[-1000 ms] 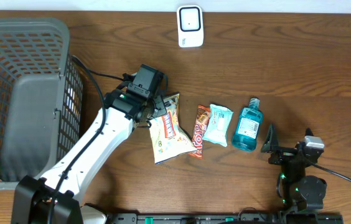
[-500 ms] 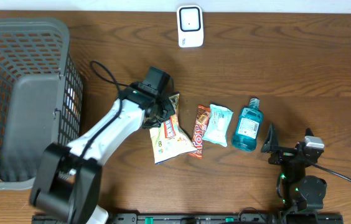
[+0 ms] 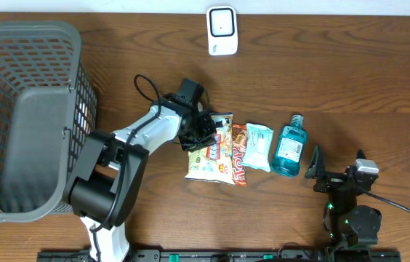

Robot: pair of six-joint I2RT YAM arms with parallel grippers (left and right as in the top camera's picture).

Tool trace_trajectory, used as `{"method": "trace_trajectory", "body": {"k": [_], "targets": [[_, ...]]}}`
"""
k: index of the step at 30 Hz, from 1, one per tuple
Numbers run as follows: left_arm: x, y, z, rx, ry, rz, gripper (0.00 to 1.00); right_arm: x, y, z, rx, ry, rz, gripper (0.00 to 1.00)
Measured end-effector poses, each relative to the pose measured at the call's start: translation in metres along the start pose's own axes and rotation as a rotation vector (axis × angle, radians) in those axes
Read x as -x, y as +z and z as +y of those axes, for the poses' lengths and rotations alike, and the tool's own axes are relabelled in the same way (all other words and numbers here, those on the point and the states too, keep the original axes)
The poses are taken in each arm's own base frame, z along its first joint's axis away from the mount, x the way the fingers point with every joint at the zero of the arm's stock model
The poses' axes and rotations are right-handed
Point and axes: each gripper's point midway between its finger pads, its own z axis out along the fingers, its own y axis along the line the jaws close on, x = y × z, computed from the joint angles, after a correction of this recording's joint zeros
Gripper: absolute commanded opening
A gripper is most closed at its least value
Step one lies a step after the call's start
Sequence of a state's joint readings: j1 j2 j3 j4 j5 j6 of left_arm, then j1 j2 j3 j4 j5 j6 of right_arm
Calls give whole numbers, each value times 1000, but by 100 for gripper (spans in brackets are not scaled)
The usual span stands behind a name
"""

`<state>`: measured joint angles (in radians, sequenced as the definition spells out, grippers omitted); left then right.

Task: Scan the item barcode
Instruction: 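Place the yellow bag left of the red bar and release, then move the left gripper into the basket and grasp the small orange box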

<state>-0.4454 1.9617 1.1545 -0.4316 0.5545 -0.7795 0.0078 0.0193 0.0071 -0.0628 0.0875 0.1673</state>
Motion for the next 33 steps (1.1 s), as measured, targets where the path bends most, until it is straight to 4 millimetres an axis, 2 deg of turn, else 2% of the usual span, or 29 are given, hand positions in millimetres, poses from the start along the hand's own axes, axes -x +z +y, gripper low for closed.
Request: {"method": "trace_trajectory", "body": {"k": [5,6,8,9,10,11,13,15,16,18,21,24,27,29,33], "targets": [[-1,-4,-1,-5,58,-1,8,0,0,0,0,0,0,99],[-3,-7,2,11,67,-4,13,0,0,0,0,0,0,99],[-7,-16,9,54,90,-12,45,0,0,0,0,0,0,99],[-9,-25,12,74,98,-26,77,0,0,0,0,0,0,99],[-9,-37,12,88,114,-50,98,0,0,0,0,0,0,99],[-9,-50,10,91,139,-79,98,0,0,0,0,0,0,99],[-6,-86,-4,73,211,-171,98,0,0,0,0,0,0,99],[2,-136,-32,11,310,-306,98,0,0,0,0,0,0,99],[3,-152,-40,-10,340,-350,98,0,0,0,0,0,0,99],[6,-217,-67,-86,427,-517,98,0,0,0,0,0,0,99],[7,-296,-76,-149,459,-714,98,0,0,0,0,0,0,99],[15,-362,-60,-158,410,-888,98,0,0,0,0,0,0,99],[28,-410,-22,-121,296,-1020,98,0,0,0,0,0,0,99],[39,-433,15,-76,177,-1081,98,0,0,0,0,0,0,99],[51,-458,88,3,-61,-1130,98,0,0,0,0,0,0,99]]}}
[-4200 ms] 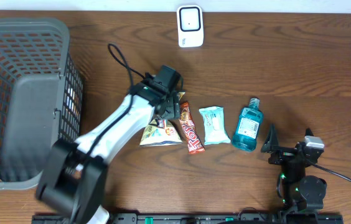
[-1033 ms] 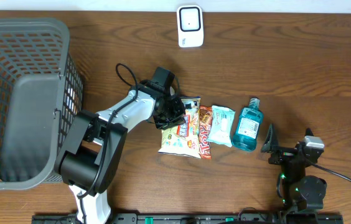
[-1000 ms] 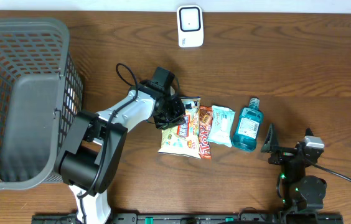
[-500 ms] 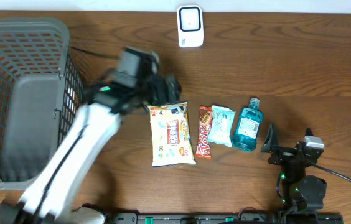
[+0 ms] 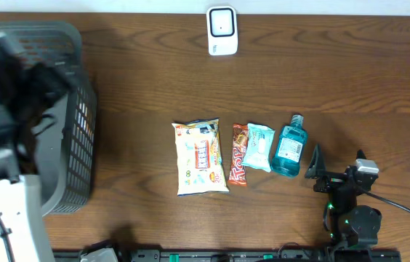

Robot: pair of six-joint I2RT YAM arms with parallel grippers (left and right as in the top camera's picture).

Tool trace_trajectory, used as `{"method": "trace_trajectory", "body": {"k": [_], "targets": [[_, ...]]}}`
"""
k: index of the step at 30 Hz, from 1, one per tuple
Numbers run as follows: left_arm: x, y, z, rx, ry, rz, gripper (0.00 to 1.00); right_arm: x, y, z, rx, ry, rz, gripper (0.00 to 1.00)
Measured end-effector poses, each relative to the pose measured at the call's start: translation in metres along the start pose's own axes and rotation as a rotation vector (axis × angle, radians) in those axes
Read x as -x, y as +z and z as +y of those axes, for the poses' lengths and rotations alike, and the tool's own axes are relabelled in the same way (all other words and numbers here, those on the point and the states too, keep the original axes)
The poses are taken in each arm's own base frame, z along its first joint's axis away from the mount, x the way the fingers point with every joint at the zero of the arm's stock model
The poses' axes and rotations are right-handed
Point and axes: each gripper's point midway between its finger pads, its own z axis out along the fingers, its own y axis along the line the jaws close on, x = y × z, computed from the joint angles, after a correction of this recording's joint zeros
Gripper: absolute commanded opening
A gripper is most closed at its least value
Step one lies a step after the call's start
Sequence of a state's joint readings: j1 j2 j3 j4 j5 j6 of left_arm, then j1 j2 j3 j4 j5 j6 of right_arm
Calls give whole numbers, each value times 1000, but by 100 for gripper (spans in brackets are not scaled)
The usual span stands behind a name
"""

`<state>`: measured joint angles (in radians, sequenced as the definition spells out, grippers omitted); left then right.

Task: Scan the item barcode
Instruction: 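Move the left gripper into the basket and grasp the small orange box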

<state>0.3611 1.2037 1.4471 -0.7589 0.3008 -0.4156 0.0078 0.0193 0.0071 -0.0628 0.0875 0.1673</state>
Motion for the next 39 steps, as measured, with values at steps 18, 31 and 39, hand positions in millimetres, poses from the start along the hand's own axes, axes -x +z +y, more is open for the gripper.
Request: {"method": "trace_trajectory", "body": {"k": [18,31,39], "targets": [[-39,84,127,109,171,373,98,0,0,0,0,0,0,99],[-83,139,162,20,326,565,98,0,0,0,0,0,0,99],[-98,160,155,-41,460,603,98,0,0,0,0,0,0,99]]}}
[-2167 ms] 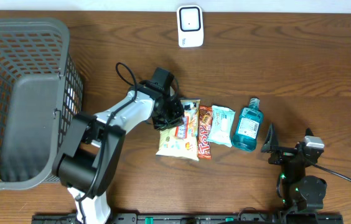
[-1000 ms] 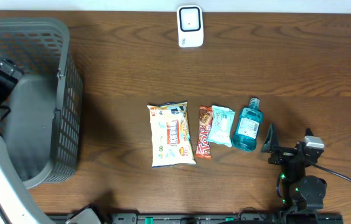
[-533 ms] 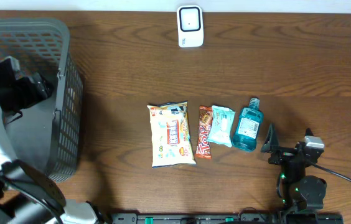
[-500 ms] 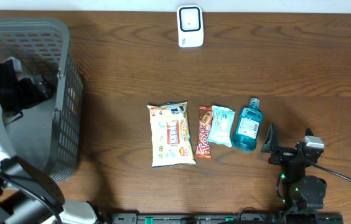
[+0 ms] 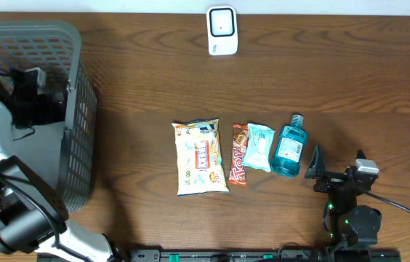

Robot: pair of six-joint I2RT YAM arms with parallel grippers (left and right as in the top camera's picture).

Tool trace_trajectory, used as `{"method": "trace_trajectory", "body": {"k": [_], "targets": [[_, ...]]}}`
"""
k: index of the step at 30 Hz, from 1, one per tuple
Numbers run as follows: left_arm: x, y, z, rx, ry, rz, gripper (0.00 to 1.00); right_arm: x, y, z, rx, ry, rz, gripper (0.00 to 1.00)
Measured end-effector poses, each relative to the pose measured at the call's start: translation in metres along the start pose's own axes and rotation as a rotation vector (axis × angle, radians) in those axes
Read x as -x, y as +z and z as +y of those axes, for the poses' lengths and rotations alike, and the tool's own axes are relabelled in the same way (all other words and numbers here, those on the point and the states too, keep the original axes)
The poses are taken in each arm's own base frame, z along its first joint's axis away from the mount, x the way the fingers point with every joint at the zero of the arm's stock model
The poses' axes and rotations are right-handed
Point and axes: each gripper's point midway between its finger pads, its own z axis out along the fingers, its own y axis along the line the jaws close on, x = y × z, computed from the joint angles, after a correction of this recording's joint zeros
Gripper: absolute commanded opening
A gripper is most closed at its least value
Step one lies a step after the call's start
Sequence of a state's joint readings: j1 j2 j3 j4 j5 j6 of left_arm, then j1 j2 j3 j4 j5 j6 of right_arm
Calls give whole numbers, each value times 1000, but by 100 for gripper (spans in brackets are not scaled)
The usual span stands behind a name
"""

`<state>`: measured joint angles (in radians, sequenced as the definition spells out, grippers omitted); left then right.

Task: Scan the item barcode
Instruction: 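Move the left gripper into the basket and grasp the small orange box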

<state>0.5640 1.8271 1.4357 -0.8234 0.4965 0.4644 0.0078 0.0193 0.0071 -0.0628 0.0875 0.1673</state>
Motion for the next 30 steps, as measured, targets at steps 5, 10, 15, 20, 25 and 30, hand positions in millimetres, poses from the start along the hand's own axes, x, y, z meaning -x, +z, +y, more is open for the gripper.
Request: {"method": "trace_trajectory", "body": {"k": [5,10,15,20,25,30], "targets": [[9,14,-11,6,89,0,98,0,0,0,0,0,0,99],[13,20,-13,66,141,17,98,0,0,0,0,0,0,99],[16,25,-10,95,162,17,98,0,0,0,0,0,0,99],[19,27,-7,111,168,5,98,0,0,0,0,0,0,99],[16,31,-6,111,168,7,98,0,0,0,0,0,0,99],[14,37,-3,114,171,-2,98,0,0,0,0,0,0,99]]}}
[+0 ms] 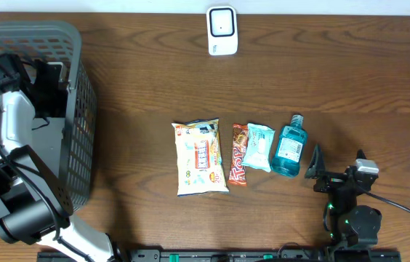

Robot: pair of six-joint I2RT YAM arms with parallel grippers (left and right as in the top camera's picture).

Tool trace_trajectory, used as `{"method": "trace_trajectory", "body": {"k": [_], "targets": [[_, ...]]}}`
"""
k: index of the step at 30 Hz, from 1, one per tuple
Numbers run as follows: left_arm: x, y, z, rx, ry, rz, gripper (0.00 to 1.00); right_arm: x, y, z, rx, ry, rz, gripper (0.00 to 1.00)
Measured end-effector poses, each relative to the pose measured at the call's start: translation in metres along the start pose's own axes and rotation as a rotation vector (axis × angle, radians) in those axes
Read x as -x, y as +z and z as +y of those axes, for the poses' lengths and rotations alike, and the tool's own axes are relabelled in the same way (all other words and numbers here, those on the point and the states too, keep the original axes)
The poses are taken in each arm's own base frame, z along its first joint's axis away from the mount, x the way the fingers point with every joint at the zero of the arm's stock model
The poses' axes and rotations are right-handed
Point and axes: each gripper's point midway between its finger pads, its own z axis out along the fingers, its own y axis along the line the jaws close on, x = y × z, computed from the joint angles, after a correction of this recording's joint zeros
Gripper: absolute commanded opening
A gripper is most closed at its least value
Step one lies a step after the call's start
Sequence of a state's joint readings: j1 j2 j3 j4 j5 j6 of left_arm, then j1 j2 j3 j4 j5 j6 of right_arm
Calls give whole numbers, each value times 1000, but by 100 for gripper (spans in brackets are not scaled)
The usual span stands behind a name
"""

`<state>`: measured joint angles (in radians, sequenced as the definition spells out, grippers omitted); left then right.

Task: Scan the item barcode
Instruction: 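Move the left gripper into the basket and grasp the small orange box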

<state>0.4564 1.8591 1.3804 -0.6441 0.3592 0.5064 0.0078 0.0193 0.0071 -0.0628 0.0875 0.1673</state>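
Four items lie in a row mid-table: a yellow-white snack bag (201, 158), a brown candy bar (239, 154), a pale teal pack (259, 146) and a blue mouthwash bottle (289, 147). The white barcode scanner (222, 30) stands at the far edge. My left gripper (51, 93) hangs over the grey basket at far left, well away from the items; its jaws are too dark to read. My right gripper (313, 164) rests just right of the bottle, fingers together, holding nothing.
The grey mesh basket (81, 44) fills the left end of the table, with the left arm reaching over it. Bare brown tabletop lies between the item row and the scanner. The right arm's base (356, 222) sits at the near edge.
The left arm's head has shifted a little toward the right and far side over the basket. The four items, the scanner and the right arm have not moved.
At first my left gripper was down on the snack bag, which was crumpled against the candy bar. Then the bag lay flat, left of the candy bar, and the left arm was over the basket. It has stayed there since, moving only slightly.
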Motion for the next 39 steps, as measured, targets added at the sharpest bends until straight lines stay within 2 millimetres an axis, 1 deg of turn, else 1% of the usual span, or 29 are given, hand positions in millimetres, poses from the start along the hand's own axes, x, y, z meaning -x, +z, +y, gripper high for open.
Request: {"method": "trace_trajectory", "body": {"k": [8,20,30,33,35,36,39], "targets": [[-9,11,0,1,1,-1,98,0,0,0,0,0,0,99],[-11,22,3,18,11,-31,98,0,0,0,0,0,0,99],[-11,24,4,22,14,-40,100,0,0,0,0,0,0,99],[-14,30,4,17,10,-28,100,0,0,0,0,0,0,99],[-21,39,5,6,2,-4,96,0,0,0,0,0,0,99],[-24,44,5,0,-4,10,91,0,0,0,0,0,0,99],[-24,48,8,13,17,12,76,0,0,0,0,0,0,99]]}}
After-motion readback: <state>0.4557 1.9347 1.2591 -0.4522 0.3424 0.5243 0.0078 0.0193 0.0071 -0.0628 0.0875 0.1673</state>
